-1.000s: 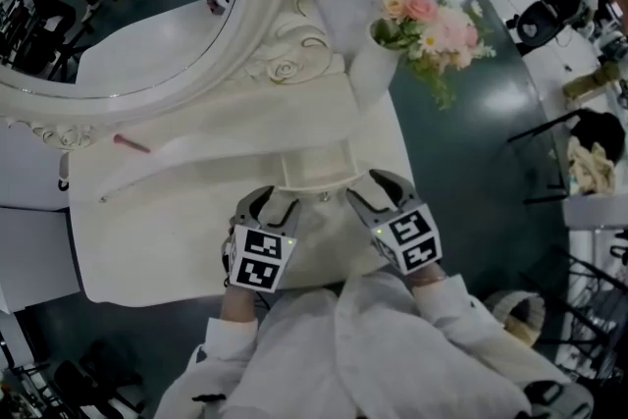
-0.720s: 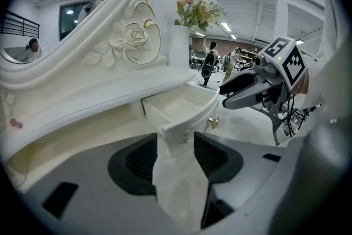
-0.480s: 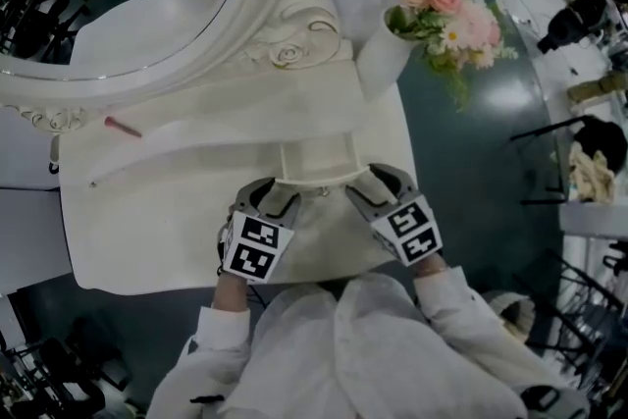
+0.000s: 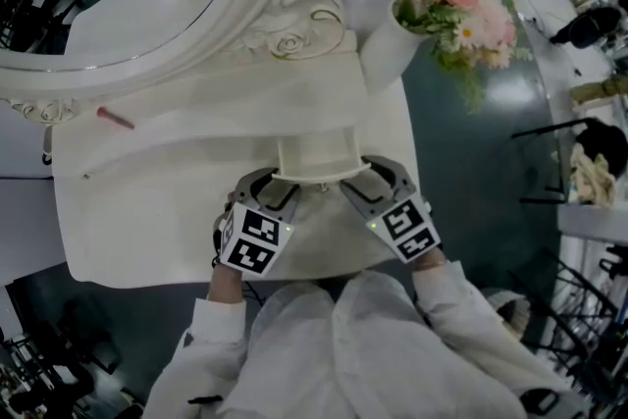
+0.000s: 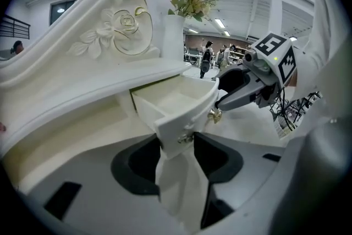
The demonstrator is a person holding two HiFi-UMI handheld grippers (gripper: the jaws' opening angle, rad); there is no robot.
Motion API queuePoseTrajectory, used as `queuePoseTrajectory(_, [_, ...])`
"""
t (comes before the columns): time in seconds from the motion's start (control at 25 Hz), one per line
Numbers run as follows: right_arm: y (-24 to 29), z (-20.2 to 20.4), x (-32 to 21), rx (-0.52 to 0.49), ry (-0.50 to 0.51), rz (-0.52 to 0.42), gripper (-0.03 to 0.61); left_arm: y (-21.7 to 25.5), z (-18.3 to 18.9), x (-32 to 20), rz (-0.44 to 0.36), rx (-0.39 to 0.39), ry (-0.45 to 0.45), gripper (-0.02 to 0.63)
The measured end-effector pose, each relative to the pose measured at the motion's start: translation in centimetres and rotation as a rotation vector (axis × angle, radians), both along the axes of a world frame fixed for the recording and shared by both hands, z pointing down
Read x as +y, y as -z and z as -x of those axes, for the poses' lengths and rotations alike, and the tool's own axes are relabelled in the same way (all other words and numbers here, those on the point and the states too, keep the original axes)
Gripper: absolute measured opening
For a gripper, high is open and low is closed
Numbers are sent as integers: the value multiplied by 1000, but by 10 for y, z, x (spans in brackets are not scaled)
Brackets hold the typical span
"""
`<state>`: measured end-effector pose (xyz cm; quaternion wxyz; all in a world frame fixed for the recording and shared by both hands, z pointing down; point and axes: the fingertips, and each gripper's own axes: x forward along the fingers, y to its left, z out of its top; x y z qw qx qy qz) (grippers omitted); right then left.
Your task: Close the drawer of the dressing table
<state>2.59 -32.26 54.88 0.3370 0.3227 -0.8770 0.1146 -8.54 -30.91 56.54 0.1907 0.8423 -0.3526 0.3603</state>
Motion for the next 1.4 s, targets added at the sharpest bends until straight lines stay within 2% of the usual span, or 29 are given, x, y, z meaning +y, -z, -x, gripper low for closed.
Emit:
queuePoseTrajectory(0.28, [1,-2,-2,-13,21,-19,209,0,0,-1,-21,-10,0,189])
queuePoseTrajectory(0.6, [1,-2,-4,51,42,-47,203,1,2,-1,-74,-44,28,184])
queuePoseTrajectory(1.04, [0,0,-9,95,62,-69,193,1,6,-4,-83,-73,62,183])
queuePoseTrajectory(1.4, [3,-6,-10,99,48,-84,190,5,1,-7,-104,-84,42,183])
